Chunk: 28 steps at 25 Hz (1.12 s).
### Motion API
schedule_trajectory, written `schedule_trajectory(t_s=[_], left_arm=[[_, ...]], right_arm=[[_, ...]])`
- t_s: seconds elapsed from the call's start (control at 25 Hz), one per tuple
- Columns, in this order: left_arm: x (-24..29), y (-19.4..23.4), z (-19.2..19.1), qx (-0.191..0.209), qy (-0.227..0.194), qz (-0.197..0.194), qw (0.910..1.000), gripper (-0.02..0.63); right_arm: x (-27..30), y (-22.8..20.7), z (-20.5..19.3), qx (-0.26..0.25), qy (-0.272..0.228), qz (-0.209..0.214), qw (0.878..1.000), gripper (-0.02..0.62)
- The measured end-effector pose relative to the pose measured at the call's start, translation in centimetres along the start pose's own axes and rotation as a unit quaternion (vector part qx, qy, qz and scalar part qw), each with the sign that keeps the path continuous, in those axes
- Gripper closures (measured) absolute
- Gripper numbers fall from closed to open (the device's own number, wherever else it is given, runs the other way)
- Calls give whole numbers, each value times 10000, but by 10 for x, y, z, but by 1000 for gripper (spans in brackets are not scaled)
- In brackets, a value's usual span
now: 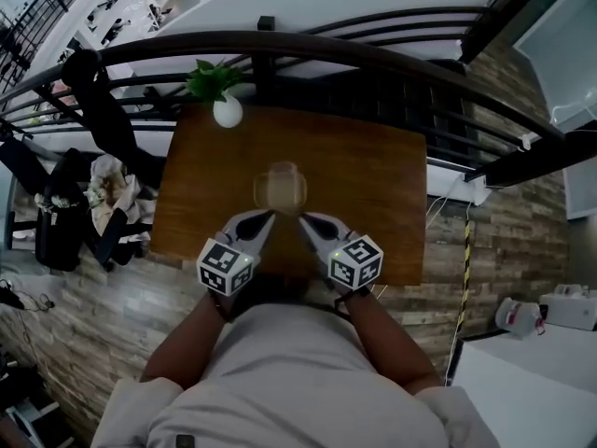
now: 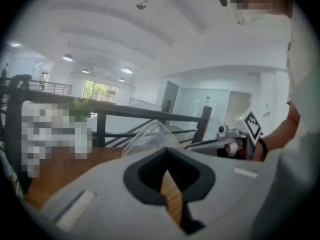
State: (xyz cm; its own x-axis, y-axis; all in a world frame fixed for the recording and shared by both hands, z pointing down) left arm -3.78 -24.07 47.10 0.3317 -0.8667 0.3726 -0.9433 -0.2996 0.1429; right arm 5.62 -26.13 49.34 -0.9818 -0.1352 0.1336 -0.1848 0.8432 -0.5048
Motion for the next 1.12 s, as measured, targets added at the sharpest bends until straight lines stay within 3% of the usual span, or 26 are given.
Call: schedule_trajectory(t_s=[0.28, 0.64, 1.12], left_arm=[[-14, -4, 10, 38, -76, -21, 10000, 603], [-53, 0, 21, 48, -149, -451, 9989, 603], [-165, 60, 22, 290, -318, -1028, 9938, 603]], right_arm=[[-7, 13, 3, -33, -85, -130, 9999, 589], [6, 51, 4, -39, -137, -447, 9989, 589], [89, 142, -2, -192, -567, -938, 9938, 589]])
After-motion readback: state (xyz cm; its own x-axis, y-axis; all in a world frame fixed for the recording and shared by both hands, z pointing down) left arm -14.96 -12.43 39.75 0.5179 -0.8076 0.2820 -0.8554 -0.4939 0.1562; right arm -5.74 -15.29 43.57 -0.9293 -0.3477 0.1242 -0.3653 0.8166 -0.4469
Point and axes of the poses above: the fingertips, and each gripper's own axes: x forward along the fingers, y to its left, z out of its top, the point moved 3 cm from there along -x, backward along the fingers, and after that the axes turned 14 degrees about z, right-handed, at the moved point
